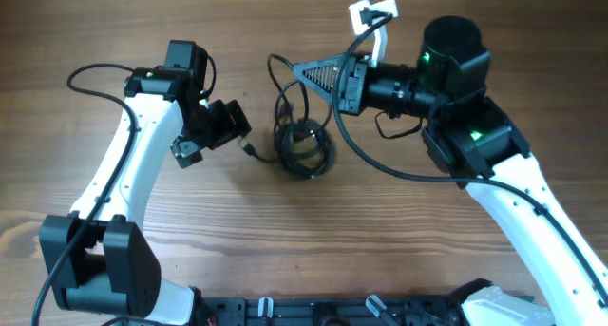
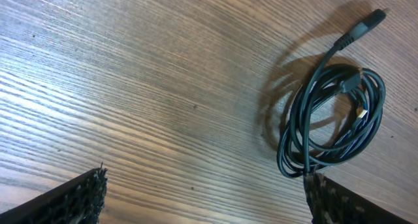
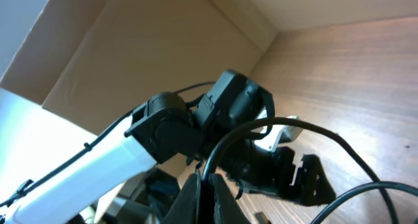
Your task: Untangle cables
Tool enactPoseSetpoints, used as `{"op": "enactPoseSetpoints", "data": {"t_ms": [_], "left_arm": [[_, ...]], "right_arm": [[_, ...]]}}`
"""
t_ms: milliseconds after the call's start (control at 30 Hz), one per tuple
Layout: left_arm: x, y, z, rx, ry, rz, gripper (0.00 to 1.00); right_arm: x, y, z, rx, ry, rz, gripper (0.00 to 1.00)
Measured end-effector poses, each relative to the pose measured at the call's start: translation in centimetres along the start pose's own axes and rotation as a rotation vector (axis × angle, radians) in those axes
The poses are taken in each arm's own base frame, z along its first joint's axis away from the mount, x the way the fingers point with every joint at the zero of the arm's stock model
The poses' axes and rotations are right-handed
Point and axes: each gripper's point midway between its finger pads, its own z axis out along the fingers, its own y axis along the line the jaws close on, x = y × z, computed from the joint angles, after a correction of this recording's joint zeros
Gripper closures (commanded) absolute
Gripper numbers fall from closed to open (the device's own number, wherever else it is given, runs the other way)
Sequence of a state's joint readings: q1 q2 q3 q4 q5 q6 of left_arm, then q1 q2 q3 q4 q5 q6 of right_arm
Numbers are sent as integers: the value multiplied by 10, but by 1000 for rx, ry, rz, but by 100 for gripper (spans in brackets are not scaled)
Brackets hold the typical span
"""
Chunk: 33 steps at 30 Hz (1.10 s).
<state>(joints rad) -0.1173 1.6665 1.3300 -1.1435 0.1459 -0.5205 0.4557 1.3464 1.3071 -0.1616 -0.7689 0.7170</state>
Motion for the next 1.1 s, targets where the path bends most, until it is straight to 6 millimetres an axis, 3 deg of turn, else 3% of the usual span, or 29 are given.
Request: {"op": "enactPoseSetpoints", "data": {"t_ms": [67, 167, 333, 433, 600, 800, 933, 1033, 1100], "left_arm": [[2, -2, 0, 12, 12, 32, 0], [16, -21, -2, 130, 82, 146, 0], [38, -44, -10, 299, 178, 267, 0], [39, -51, -13, 342, 183, 277, 0], [24, -67, -16, 404, 153, 134, 0], [48, -99, -36, 595, 297, 81, 0], [66, -113, -41, 634, 352, 116, 0], [67, -113, -36, 597, 341, 111, 0], [63, -109, -30, 546, 321, 62, 0]], "right_arm": [[-2, 0, -6, 33, -21, 5, 96], [0, -8, -12, 100, -34, 32, 96], [10, -51, -24, 326, -56, 149, 96], [13, -62, -29, 381, -62, 180, 96], [18, -61, -29, 373, -38, 192, 96], [17, -61, -28, 371, -57, 264, 96], [-8, -49, -25, 310, -156, 280, 96], [-44, -29, -24, 210, -296, 299, 96], [-48, -27, -25, 194, -316, 344, 96]]}}
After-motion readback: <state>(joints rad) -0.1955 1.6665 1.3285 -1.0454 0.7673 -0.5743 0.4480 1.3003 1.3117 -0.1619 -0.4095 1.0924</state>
